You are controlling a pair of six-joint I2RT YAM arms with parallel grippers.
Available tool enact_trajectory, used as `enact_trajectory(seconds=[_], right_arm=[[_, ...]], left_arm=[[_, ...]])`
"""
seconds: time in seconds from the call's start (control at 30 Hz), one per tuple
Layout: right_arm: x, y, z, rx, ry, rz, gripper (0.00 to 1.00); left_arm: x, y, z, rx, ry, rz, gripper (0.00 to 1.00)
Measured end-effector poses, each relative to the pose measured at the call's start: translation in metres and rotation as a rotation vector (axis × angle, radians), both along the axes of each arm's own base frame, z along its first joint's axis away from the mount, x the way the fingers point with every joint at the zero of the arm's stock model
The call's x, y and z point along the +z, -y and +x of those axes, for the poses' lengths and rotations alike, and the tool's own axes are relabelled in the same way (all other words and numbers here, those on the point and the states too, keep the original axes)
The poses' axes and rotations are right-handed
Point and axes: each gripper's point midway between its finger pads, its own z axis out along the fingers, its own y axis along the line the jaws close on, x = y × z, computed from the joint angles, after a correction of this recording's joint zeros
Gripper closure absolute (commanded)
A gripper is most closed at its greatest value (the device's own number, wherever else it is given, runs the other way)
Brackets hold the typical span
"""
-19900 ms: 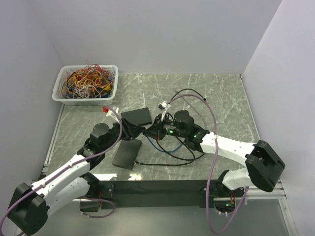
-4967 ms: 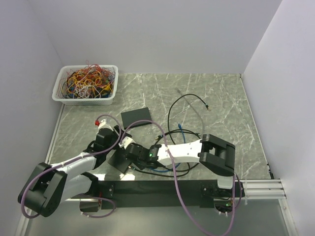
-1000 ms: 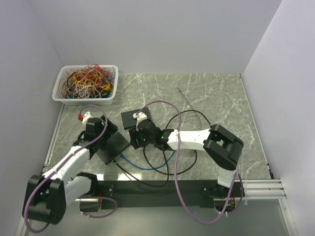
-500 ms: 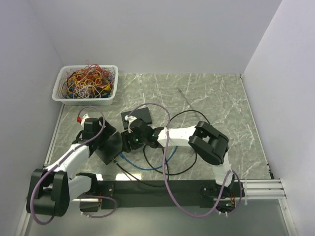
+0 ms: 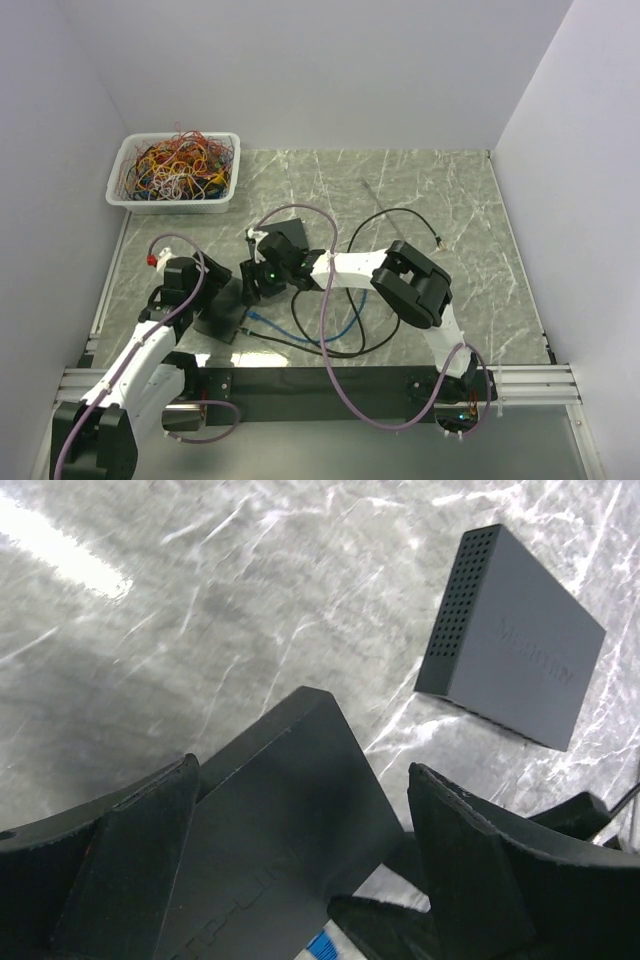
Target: Insert the plug into the switch port
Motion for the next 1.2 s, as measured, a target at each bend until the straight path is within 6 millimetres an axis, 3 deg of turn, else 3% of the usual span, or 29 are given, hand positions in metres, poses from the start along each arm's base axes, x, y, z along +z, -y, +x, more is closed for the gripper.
enact_trajectory(seconds=[0.47,0.6,0.7,0.83,1.0,1.1,1.2], right_arm=[[0.000,-0.010,-0.004,0.009,0.045,-0.002,0.37],[0.003,0.002,0.000,-0.004,0.075,-0.031,0.36],[0.016,0.019,0.006,-0.036,0.111,-0.051,0.36],[0.053,0.045,0.028,-0.116,0.176,-0.032,0.35],[0.099,0.084,0.073,-0.258,0.250,0.009,0.34],[0.105,0.111,0.106,-0.349,0.261,0.000,0.34],[0.089,0.142,0.135,-0.432,0.226,-0.056,0.34]], left_arm=[[-0.001,-0.006,-0.002,0.024,-0.051,0.034,0.09],[0.012,0.000,0.004,0.004,-0.033,0.023,0.08],[0.029,0.004,0.015,-0.005,-0.005,0.016,0.09],[0.044,0.010,0.032,-0.021,0.032,0.000,0.10],[0.038,0.023,0.048,-0.062,0.020,-0.009,0.10],[0.029,0.036,0.061,-0.098,-0.017,-0.002,0.10],[0.024,0.048,0.078,-0.130,-0.034,0.008,0.10]])
